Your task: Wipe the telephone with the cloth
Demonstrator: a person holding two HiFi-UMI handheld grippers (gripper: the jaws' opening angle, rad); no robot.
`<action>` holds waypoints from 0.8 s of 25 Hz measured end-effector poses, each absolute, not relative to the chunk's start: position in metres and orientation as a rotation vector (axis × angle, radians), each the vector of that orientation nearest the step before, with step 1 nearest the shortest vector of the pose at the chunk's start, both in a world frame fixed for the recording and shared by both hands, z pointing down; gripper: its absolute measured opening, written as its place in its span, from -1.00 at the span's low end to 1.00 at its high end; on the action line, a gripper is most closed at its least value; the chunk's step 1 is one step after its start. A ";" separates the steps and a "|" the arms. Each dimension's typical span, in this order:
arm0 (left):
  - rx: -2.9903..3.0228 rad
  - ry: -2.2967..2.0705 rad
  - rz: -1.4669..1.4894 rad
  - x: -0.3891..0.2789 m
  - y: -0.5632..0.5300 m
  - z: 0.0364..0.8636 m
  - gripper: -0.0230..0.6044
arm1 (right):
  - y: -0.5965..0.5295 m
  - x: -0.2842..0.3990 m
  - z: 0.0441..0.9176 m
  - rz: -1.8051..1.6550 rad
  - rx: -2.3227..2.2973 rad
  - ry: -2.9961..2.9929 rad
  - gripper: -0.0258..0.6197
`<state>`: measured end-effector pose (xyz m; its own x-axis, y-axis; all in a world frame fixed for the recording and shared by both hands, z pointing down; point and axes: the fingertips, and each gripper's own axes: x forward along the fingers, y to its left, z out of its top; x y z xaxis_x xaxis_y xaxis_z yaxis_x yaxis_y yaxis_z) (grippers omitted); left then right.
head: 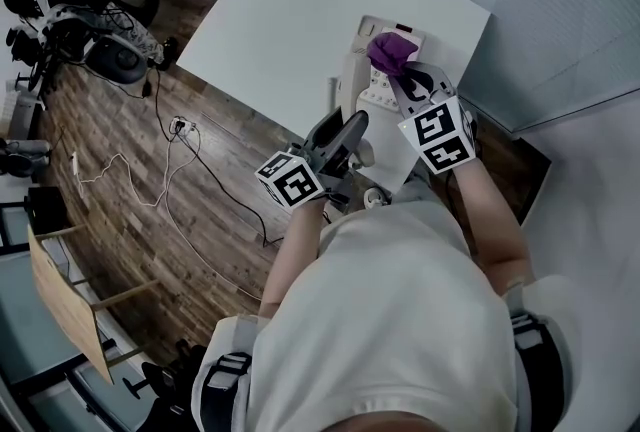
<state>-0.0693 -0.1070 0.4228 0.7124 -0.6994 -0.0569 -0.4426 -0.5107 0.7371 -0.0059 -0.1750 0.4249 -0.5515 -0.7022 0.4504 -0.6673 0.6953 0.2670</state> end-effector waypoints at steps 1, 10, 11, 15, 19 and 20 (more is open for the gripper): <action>2.188 -0.857 -0.464 -0.070 -0.105 0.423 -0.21 | -0.172 -0.009 0.424 -0.098 1.040 -2.377 -0.78; 2.145 -0.840 -0.529 -0.077 -0.098 0.420 -0.21 | -0.143 -0.033 0.421 -0.213 0.927 -2.401 -0.78; 2.143 -0.838 -0.535 -0.078 -0.098 0.420 -0.21 | -0.141 -0.035 0.421 -0.221 0.917 -2.405 -0.78; 2.133 -0.829 -0.564 -0.081 -0.099 0.416 -0.21 | -0.134 -0.042 0.419 -0.269 0.872 -2.402 -0.78; 2.130 -0.839 -0.573 -0.082 -0.101 0.417 -0.21 | -0.129 -0.047 0.424 -0.328 0.833 -2.375 -0.78; 2.129 -0.842 -0.577 -0.083 -0.102 0.416 -0.21 | -0.127 -0.047 0.424 -0.338 0.825 -2.370 -0.78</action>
<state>-0.0830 -0.1017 0.4161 0.6805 -0.7219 -0.1257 -0.3779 -0.4927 0.7839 -0.0472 -0.1274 0.4240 -0.6270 -0.6315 0.4561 -0.4787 0.7742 0.4140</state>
